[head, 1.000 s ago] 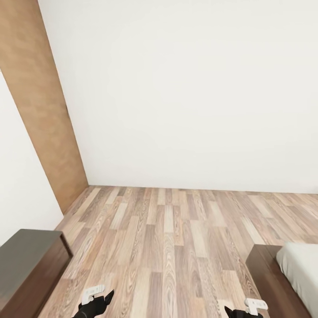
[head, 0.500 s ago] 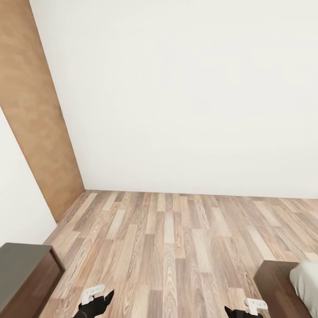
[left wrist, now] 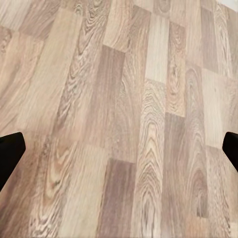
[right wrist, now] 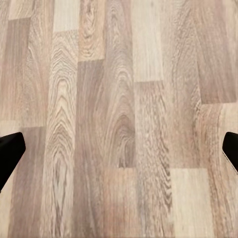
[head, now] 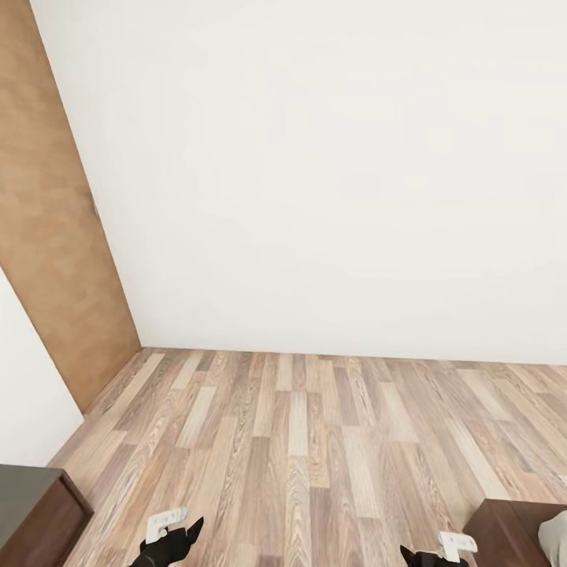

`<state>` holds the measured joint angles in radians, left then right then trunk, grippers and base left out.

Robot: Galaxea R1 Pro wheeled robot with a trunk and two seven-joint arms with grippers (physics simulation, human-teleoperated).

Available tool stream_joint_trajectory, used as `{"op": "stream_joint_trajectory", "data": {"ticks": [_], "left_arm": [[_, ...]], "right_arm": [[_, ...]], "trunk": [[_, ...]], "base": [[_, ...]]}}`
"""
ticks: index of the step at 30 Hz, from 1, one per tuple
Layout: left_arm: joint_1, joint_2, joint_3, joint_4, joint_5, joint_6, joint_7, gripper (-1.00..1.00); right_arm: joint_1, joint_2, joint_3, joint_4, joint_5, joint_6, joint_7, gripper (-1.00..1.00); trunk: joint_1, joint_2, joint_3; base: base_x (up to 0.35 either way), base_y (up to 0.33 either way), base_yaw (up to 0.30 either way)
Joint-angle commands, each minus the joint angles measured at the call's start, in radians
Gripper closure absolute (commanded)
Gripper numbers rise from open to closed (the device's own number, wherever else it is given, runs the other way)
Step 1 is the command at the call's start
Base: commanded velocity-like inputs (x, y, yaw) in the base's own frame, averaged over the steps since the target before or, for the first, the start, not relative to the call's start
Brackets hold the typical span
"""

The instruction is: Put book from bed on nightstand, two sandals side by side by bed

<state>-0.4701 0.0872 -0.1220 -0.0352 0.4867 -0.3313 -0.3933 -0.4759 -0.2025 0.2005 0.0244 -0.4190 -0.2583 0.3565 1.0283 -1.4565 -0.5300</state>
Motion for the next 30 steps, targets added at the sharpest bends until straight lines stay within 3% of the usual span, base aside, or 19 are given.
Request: {"op": "stream_joint_trajectory", "data": {"ticks": [1,30], "left_arm": [[-0.001,0.0,-0.008,0.001,0.01,-0.003,-0.004,-1.0],[-0.001,0.0,-0.008,0.002,0.011,-0.003,-0.004,-1.0]], "right_arm": [[-0.001,0.0,0.008,0.002,-0.011,-0.004,0.006,-1.0],[-0.001,0.0,0.008,0.002,-0.011,-0.004,0.006,-1.0]], "trunk": [[0.001,0.0,-0.001],[0.001,0.0,-0.001]], "base": [[0.321,-0.084,0.0],[0.32,-0.08,-0.013]]}}
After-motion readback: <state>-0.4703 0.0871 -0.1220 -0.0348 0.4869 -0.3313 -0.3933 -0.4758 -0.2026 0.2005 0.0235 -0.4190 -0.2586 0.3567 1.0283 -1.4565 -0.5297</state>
